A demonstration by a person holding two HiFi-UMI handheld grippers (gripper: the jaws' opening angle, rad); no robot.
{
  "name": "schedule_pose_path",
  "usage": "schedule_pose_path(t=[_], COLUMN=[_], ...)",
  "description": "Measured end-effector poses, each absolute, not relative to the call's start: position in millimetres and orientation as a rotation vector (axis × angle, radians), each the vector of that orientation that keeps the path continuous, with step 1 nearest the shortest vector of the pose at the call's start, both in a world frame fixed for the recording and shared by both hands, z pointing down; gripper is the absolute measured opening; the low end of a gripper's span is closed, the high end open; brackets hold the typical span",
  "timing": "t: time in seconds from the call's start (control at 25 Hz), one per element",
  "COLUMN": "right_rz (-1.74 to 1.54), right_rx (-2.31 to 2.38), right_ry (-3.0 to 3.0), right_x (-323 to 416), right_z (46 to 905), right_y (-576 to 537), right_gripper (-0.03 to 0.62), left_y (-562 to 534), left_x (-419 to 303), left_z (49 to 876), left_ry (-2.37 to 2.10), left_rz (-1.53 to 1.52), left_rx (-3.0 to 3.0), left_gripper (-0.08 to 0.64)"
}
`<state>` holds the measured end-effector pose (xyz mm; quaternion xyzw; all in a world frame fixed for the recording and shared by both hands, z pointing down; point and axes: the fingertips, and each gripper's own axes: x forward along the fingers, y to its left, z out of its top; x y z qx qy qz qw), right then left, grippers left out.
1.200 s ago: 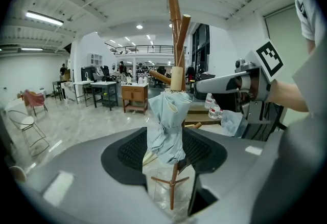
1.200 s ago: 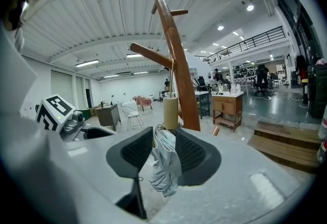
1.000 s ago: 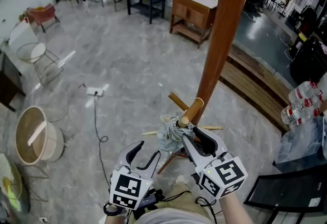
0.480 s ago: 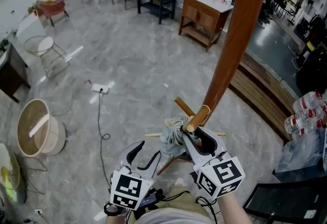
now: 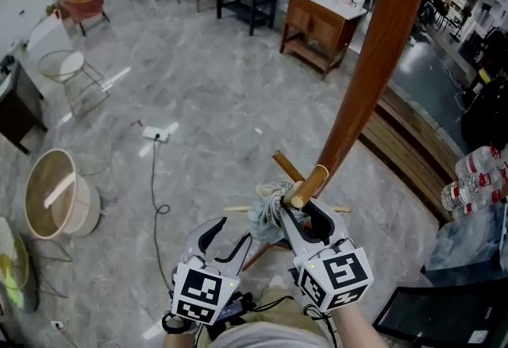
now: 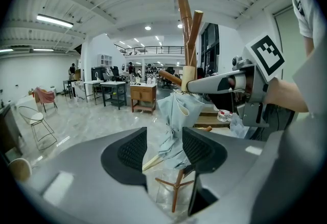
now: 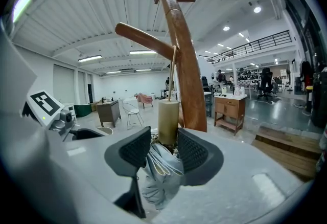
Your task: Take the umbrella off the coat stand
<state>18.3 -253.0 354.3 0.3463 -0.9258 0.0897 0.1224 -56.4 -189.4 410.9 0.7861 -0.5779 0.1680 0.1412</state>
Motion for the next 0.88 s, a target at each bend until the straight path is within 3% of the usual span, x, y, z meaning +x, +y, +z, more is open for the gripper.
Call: schedule_pose_path(t=[0.88], right_rz=[0.347], right_rx=[1.004], right_ry=[-2.699], right_x=[18], right_z=[354], right_y=[-253], right_gripper=[0.15], left_y=[-237], left_x=[0], left_z=[459], left_ry=[-1.451], left_rz=[0.629], left_rx=[2.44], left_gripper=[0.334])
